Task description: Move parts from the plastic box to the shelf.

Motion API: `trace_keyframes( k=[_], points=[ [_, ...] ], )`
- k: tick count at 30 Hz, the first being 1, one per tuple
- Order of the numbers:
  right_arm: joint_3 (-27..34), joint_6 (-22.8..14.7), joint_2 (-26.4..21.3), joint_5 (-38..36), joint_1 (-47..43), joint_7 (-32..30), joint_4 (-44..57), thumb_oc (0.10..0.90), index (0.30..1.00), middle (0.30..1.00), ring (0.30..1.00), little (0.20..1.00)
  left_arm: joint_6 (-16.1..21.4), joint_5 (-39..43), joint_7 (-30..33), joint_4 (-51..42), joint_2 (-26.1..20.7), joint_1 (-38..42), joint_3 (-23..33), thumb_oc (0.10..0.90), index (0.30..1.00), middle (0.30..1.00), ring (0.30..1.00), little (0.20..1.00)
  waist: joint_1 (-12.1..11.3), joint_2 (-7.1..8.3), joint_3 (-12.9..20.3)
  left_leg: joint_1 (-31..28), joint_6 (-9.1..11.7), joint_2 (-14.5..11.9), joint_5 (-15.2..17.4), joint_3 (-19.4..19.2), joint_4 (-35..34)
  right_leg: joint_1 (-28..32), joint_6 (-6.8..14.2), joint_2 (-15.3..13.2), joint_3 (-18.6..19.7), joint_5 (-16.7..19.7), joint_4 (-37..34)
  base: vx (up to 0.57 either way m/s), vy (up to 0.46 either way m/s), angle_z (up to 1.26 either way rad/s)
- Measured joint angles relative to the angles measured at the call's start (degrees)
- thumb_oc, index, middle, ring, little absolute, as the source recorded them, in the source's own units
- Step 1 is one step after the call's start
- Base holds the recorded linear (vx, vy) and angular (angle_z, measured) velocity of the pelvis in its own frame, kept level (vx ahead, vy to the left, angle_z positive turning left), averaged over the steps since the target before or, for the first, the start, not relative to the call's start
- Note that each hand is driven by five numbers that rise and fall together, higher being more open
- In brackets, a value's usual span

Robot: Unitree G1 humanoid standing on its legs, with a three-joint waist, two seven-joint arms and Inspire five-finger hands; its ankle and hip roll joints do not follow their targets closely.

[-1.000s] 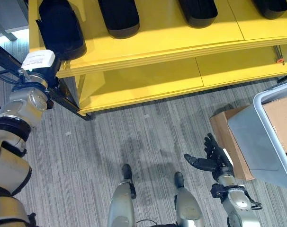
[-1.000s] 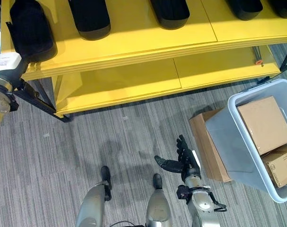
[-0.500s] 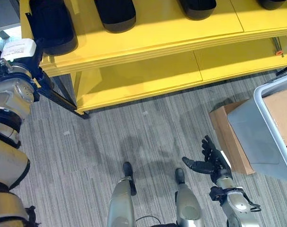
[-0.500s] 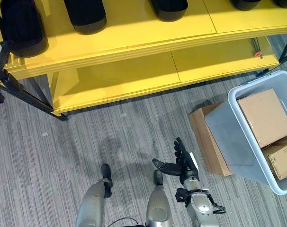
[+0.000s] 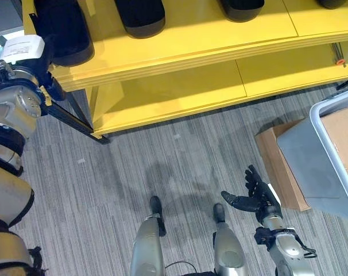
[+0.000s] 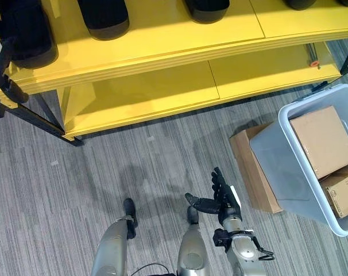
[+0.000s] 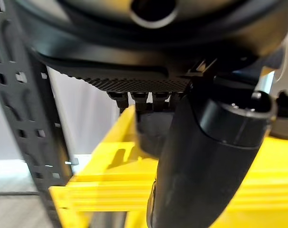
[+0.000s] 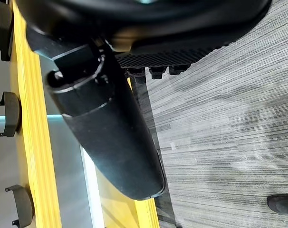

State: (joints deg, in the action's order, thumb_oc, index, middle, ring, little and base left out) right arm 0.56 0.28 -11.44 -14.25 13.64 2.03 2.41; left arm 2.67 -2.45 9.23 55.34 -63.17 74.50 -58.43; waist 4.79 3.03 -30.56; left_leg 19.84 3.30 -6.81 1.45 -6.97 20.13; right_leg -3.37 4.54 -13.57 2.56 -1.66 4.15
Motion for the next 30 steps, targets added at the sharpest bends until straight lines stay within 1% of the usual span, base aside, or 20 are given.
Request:
trace_keyframes(
  k=[1, 2, 4, 6, 7, 8, 9, 10, 13, 16, 19, 23, 25, 26, 28, 29, 30],
  points=[
    [0.0, 0.0, -0.1, 0.0, 0.0, 0.2, -0.1, 0.900, 1.000, 1.000, 1.000, 1.000, 0.5, 0.0, 0.0, -3.3, -1.3, -0.6, 0.0, 0.900, 1.000, 1.000, 1.000, 1.000, 0.0, -0.04, 0.0, -0.1, 0.0, 0.0, 0.0, 0.0, 0.0, 0.1, 0.0, 0.0, 0.0, 0.0, 0.0, 0.01, -0.021, 0.03],
    [0.2, 0.0, -0.3, 0.0, -0.1, 0.5, -0.3, 0.900, 1.000, 1.000, 1.000, 1.000, 0.4, 0.0, 0.0, -6.8, -2.4, -1.4, 0.1, 0.900, 1.000, 1.000, 1.000, 1.000, -0.5, -0.29, 0.0, -0.4, -0.1, 0.1, -0.1, 0.4, 0.0, 0.7, 0.0, 0.1, -0.2, 0.0, -0.1, 0.01, -0.037, 0.03],
    [0.3, 0.1, -0.4, 0.0, 0.0, 0.9, -0.5, 0.900, 1.000, 1.000, 1.000, 1.000, 1.2, 0.0, 0.1, -14.2, -5.9, -5.4, 0.4, 0.900, 1.000, 1.000, 1.000, 1.000, -0.5, -0.52, 0.0, -2.2, -0.1, 0.1, 0.1, 0.9, -0.1, 2.3, 0.0, 0.1, -0.3, 0.0, -0.2, 0.01, -0.046, 0.03],
    [0.5, 0.0, -0.5, 0.0, -0.2, 1.1, -0.3, 0.900, 1.000, 1.000, 1.000, 1.000, 1.1, 0.0, 0.1, -15.5, -6.1, -6.9, 0.4, 0.900, 1.000, 1.000, 1.000, 1.000, -1.1, -0.95, 0.0, -3.0, 0.3, 0.0, 0.3, 1.2, -0.3, 3.2, 0.0, 0.3, -0.6, 0.0, -0.2, 0.01, -0.039, -0.01],
    [0.8, -0.2, -0.5, -0.2, -0.4, 1.6, -0.3, 0.900, 1.000, 1.000, 1.000, 1.000, 0.2, 0.0, 0.3, -21.4, -8.3, -13.7, 7.8, 0.900, 1.000, 1.000, 1.000, 1.000, -0.8, -1.04, 0.0, -3.2, 0.5, -0.2, 0.5, 1.1, -0.1, 3.3, 0.0, 0.4, -0.8, 0.0, -0.3, 0.00, 0.000, 0.00],
    [1.6, 0.0, -0.6, -0.2, -0.1, 1.6, -0.6, 0.900, 1.000, 1.000, 1.000, 1.000, 0.2, 0.0, 0.5, -23.5, -8.6, -16.1, 9.6, 0.900, 1.000, 1.000, 1.000, 1.000, -0.8, -1.36, 0.0, -3.1, 0.5, -0.2, 0.5, 1.4, -0.1, 3.5, 0.0, 0.5, -0.9, 0.0, -0.3, 0.00, 0.000, 0.00],
    [2.0, 0.2, -0.8, -0.2, -0.2, 1.6, -0.7, 0.900, 1.000, 1.000, 1.000, 1.000, 0.3, 0.0, 0.4, -24.9, -8.8, -17.8, 10.9, 0.900, 1.000, 1.000, 1.000, 1.000, -1.3, -1.43, 0.0, -3.1, 0.6, -0.2, 0.6, 1.7, -0.1, 3.7, 0.0, 0.6, -1.1, 0.0, -0.2, 0.00, -0.027, 0.10],
    [3.0, 0.2, -0.9, -0.3, -0.1, 1.7, -0.8, 0.900, 1.000, 1.000, 1.000, 1.000, 0.0, 0.0, 0.4, -28.5, -8.8, -24.5, 17.8, 0.900, 1.000, 1.000, 1.000, 1.000, -1.0, -1.47, 0.0, -3.2, 0.9, -0.3, 0.7, 1.7, 0.0, 3.8, 0.0, 0.6, -1.3, 0.0, -0.2, -0.01, -0.019, 0.05],
    [4.5, 0.2, -1.0, -0.5, 0.1, 1.6, -1.0, 0.900, 1.000, 1.000, 1.000, 1.000, -0.3, 0.1, 0.3, -31.1, -8.2, -30.7, 21.7, 0.900, 1.000, 1.000, 1.000, 1.000, -1.1, -1.47, 0.0, -3.2, 0.8, -0.2, 0.7, 1.9, 0.1, 3.9, 0.0, 0.7, -1.4, 0.0, -0.2, -0.01, -0.018, 0.05],
    [4.7, 0.2, -1.0, -0.5, 0.1, 1.6, -1.1, 0.900, 1.000, 1.000, 1.000, 1.000, -0.9, 1.2, 0.3, -31.2, -7.5, -31.6, 21.9, 0.900, 1.000, 1.000, 1.000, 1.000, -1.5, -1.46, 0.0, -3.1, 0.8, -0.2, 0.7, 2.2, 0.1, 4.0, 0.0, 0.7, -1.5, 0.0, -0.2, -0.01, -0.004, 0.03],
    [4.6, 0.2, -0.9, -0.5, 0.1, 1.7, -1.1, 0.900, 1.000, 1.000, 1.000, 1.000, -1.1, 1.9, 0.3, -30.6, -6.5, -30.7, 22.1, 0.900, 1.000, 1.000, 1.000, 1.000, -1.6, -1.36, 0.0, -3.0, 0.8, -0.2, 0.7, 2.3, 0.1, 4.0, 0.0, 0.7, -1.5, 0.0, 0.0, 0.00, 0.000, 0.00],
    [4.5, 0.2, -0.8, -0.5, 0.4, 1.6, -1.1, 0.900, 1.000, 1.000, 1.000, 1.000, -1.2, 2.1, 0.4, -27.4, -2.7, -28.2, 22.1, 0.900, 1.000, 1.000, 1.000, 1.000, -1.4, -1.19, 0.0, -2.9, 0.8, -0.1, 0.6, 2.4, 0.1, 3.9, 0.0, 0.7, -1.5, 0.0, 0.1, 0.00, 0.000, 0.00],
    [4.3, 0.2, -0.7, -0.5, 0.5, 1.6, -1.1, 0.900, 1.000, 1.000, 1.000, 1.000, -1.4, 2.1, 0.4, -25.9, -0.7, -27.0, 22.0, 0.900, 1.000, 1.000, 1.000, 1.000, -1.1, -0.83, 0.0, -2.9, 0.8, -0.1, 0.6, 2.4, 0.1, 3.9, 0.0, 0.7, -1.5, 0.0, 0.0, 0.00, 0.000, 0.00],
    [4.2, 0.2, -0.7, -0.5, 0.5, 1.6, -1.0, 0.900, 1.000, 1.000, 1.000, 1.000, -1.4, 2.1, 0.4, -25.9, -0.5, -26.8, 21.9, 0.900, 1.000, 1.000, 1.000, 1.000, -0.8, -0.57, -0.1, -2.9, 0.8, -0.1, 0.6, 2.4, 0.2, 3.9, 0.0, 0.7, -1.6, 0.0, 0.0, 0.00, 0.000, 0.00],
    [3.6, 0.2, -0.7, -0.5, 0.6, 1.4, -1.0, 0.900, 1.000, 1.000, 1.000, 1.000, -1.4, 2.2, 0.4, -23.3, 1.6, -24.9, 21.2, 0.900, 1.000, 1.000, 1.000, 1.000, -0.4, -0.29, 0.0, -2.9, 0.7, -0.1, 0.6, 2.4, 0.3, 3.9, 0.0, 0.7, -1.6, 0.0, 0.0, 0.00, 0.000, 0.00],
    [3.3, 0.2, -0.7, -0.5, 0.6, 1.4, -1.0, 0.900, 1.000, 1.000, 1.000, 1.000, -1.4, 2.2, 0.4, -22.8, 1.6, -24.3, 20.5, 0.900, 1.000, 1.000, 1.000, 1.000, -0.2, -0.12, 0.0, -2.8, 0.7, -0.1, 0.6, 2.4, 0.2, 3.8, 0.0, 0.7, -1.6, 0.0, 0.0, 0.00, 0.000, 0.00],
    [3.0, 0.2, -0.6, -0.5, 0.9, 1.3, -1.0, 0.900, 1.000, 1.000, 1.000, 1.000, -1.4, 2.2, 0.3, -21.4, 2.6, -23.2, 19.8, 0.900, 1.000, 1.000, 1.000, 1.000, 0.0, -0.08, 0.0, -2.9, 0.6, -0.1, 0.5, 2.4, 0.2, 3.8, 0.0, 0.7, -1.6, 0.0, 0.0, 0.00, 0.000, 0.00]
  ],
)
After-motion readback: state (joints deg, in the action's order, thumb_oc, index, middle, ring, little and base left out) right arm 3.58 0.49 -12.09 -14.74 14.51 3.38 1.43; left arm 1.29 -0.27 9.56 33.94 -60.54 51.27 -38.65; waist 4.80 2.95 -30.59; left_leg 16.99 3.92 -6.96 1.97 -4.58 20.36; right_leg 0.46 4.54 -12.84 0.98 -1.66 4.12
